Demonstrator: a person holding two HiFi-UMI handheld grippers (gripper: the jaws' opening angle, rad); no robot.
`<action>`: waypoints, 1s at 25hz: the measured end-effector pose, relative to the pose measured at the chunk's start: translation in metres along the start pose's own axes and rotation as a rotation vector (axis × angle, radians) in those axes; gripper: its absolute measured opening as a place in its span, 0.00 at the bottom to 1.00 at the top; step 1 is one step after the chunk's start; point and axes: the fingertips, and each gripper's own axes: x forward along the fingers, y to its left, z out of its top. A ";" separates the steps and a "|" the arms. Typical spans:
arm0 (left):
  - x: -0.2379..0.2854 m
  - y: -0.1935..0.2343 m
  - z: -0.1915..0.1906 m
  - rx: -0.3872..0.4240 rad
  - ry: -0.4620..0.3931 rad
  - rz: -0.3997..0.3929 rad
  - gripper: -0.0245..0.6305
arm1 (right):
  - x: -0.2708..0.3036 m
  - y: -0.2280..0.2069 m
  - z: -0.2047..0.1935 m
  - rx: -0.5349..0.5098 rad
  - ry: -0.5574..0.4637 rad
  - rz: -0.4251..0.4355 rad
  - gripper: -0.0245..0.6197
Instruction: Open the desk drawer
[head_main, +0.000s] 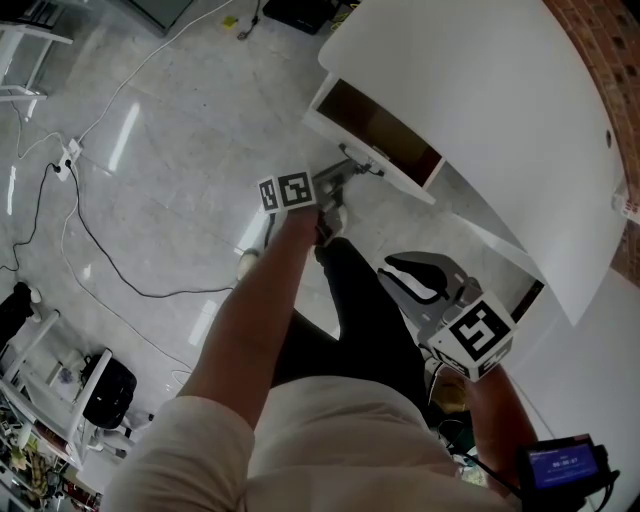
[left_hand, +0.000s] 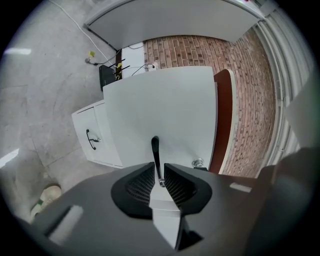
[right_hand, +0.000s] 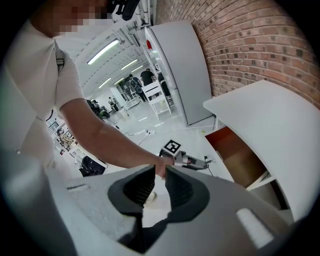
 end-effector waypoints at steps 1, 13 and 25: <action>-0.004 0.001 -0.003 0.011 0.012 0.011 0.12 | 0.000 0.001 0.001 -0.001 -0.001 -0.001 0.14; -0.089 -0.024 -0.023 0.072 0.078 0.034 0.12 | 0.009 0.048 0.025 -0.019 -0.050 -0.015 0.14; -0.204 -0.117 -0.030 0.258 0.160 -0.029 0.10 | 0.017 0.104 0.046 -0.022 -0.134 -0.059 0.13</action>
